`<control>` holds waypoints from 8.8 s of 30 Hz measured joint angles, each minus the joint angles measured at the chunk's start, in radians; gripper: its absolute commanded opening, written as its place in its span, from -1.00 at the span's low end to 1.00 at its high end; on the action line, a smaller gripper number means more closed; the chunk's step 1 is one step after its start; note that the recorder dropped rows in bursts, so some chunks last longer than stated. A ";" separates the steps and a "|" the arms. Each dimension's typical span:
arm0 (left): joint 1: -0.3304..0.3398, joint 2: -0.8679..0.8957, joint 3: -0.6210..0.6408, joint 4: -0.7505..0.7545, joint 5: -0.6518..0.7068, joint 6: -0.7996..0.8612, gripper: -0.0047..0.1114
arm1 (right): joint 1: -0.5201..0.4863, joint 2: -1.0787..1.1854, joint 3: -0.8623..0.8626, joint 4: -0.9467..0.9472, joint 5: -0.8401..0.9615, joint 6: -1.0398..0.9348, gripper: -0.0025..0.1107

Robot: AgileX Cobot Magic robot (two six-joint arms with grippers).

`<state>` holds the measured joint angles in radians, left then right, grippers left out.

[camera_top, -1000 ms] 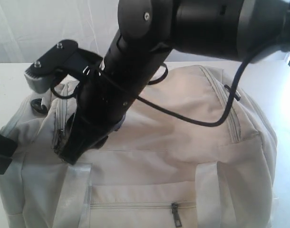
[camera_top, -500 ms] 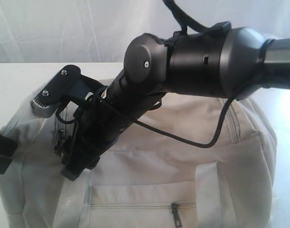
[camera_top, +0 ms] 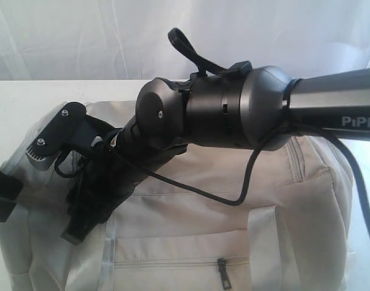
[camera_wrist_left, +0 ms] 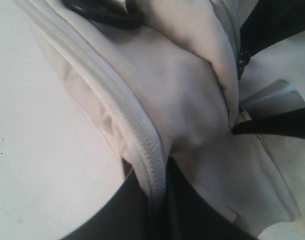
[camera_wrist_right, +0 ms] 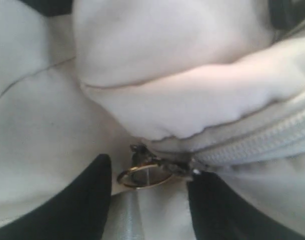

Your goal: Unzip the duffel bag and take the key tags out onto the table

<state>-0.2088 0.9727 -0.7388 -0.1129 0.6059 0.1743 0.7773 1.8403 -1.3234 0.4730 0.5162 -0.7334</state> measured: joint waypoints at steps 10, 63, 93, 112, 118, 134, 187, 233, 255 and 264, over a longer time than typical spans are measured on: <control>0.000 0.000 0.000 -0.002 0.000 0.000 -0.92 | 0.000 -0.010 0.000 -0.022 0.007 0.034 -0.96; 0.000 0.000 0.000 -0.024 0.026 0.002 -0.92 | -0.139 0.156 -0.615 -0.158 0.281 0.259 -0.43; 0.000 0.000 0.000 -0.025 0.030 0.002 -0.92 | -0.178 0.397 -0.817 0.083 0.519 0.287 -0.19; 0.000 0.000 0.000 -0.025 0.034 0.002 -0.92 | -0.178 0.414 -0.817 0.146 0.506 0.287 -0.96; 0.000 0.000 0.000 -0.025 0.034 0.002 -0.92 | -0.202 0.395 -0.817 0.146 0.494 0.287 -0.96; 0.000 0.000 0.000 -0.025 0.034 0.002 -0.92 | -0.224 0.378 -0.817 0.146 0.279 0.276 -0.96; -0.002 -0.065 0.002 0.146 0.093 -0.198 -0.92 | -0.424 0.437 -0.817 0.105 0.200 0.286 -0.96; -0.002 -0.047 0.002 0.159 0.109 -0.198 -0.92 | -0.758 0.012 -0.416 -0.219 0.335 0.401 -0.96; -0.002 -0.047 0.002 0.159 0.109 -0.198 -0.92 | -0.795 -0.370 0.077 -0.182 0.176 0.407 -0.96; -0.002 -0.047 0.002 0.159 0.096 -0.198 -0.72 | -0.795 -0.452 0.191 -0.158 0.140 0.407 -0.96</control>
<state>-0.2106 0.9262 -0.7366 0.0462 0.7019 -0.0241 -0.0179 1.3888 -1.1320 0.3150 0.6566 -0.3262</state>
